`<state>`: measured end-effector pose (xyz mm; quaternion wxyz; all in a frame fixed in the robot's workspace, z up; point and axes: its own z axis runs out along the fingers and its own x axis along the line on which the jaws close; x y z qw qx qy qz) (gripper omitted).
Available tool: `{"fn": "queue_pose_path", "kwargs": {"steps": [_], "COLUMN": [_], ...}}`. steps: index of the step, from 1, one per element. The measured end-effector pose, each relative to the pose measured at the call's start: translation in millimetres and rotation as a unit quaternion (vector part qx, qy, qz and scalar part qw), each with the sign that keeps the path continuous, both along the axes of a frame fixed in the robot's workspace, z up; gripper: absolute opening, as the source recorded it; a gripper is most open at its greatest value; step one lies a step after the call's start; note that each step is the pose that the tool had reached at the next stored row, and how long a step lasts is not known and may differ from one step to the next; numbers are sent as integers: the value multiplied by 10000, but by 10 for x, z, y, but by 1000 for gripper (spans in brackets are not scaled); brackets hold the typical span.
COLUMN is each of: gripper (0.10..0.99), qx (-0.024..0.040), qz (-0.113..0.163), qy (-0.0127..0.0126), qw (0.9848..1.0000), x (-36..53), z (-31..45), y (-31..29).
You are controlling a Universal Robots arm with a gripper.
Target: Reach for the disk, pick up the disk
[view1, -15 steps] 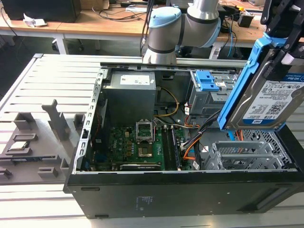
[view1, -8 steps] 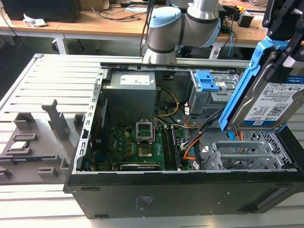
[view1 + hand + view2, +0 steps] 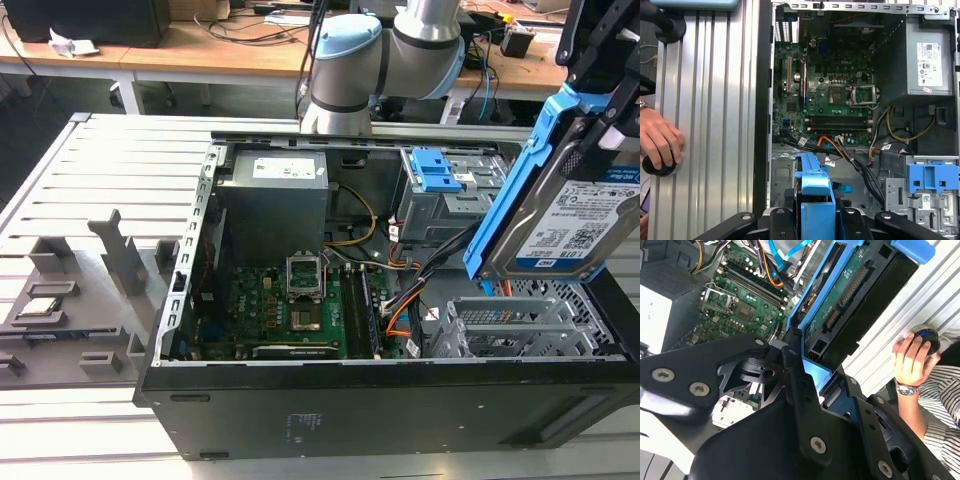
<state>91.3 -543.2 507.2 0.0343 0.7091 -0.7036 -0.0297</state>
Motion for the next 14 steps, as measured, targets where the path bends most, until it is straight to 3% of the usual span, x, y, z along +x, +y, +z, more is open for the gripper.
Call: {"fn": "queue_pose_path", "kwargs": {"steps": [8, 14], "gripper": [369, 369], "qx": [0, 1], "qz": [0, 1], "qy": [39, 78], "qw": [10000, 10000], "x": [20, 35], "z": [-79, -179], "y": [0, 0]}}
